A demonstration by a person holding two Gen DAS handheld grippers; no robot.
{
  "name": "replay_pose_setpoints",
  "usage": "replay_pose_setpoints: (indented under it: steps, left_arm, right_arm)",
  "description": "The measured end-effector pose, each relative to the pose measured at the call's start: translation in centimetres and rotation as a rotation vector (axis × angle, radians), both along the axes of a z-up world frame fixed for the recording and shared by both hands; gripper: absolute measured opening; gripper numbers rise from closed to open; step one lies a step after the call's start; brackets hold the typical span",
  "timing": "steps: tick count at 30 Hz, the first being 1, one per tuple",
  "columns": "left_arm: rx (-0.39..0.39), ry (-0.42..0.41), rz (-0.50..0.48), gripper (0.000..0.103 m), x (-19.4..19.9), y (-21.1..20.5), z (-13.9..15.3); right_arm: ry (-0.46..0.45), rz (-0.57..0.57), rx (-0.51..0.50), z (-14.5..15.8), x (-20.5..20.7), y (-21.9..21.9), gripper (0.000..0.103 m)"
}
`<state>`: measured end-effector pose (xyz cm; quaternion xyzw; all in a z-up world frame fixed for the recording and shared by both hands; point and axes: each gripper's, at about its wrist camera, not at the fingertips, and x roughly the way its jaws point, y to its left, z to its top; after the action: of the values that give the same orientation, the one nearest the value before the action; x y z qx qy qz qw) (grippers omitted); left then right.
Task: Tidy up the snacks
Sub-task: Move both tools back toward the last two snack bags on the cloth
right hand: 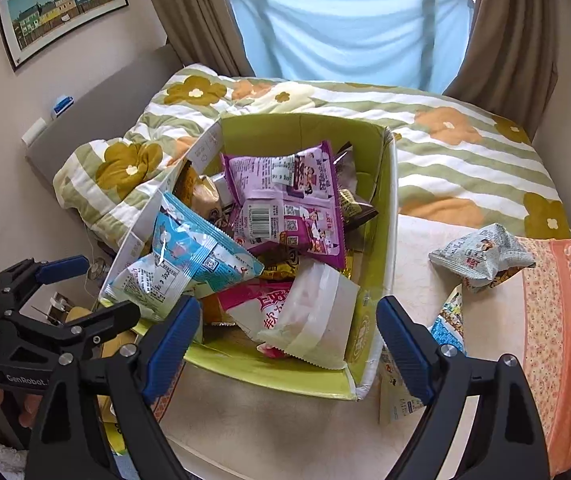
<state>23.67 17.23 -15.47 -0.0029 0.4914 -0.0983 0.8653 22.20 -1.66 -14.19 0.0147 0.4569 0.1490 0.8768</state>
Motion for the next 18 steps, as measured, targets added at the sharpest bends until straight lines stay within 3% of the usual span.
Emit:
replay_pose_setpoints:
  steps: [9,18]
  left_arm:
    - [-0.019,-0.021,-0.097,0.103,-0.5,-2.6,1.0]
    - [0.001,-0.059,-0.159,0.103,-0.9,-8.4,2.4]
  right_arm:
    - [-0.031,-0.103,0.006,2.2,-2.1,-3.7,0.088]
    - [-0.069,-0.236,0.032,3.4,-3.1,-11.8,0.088]
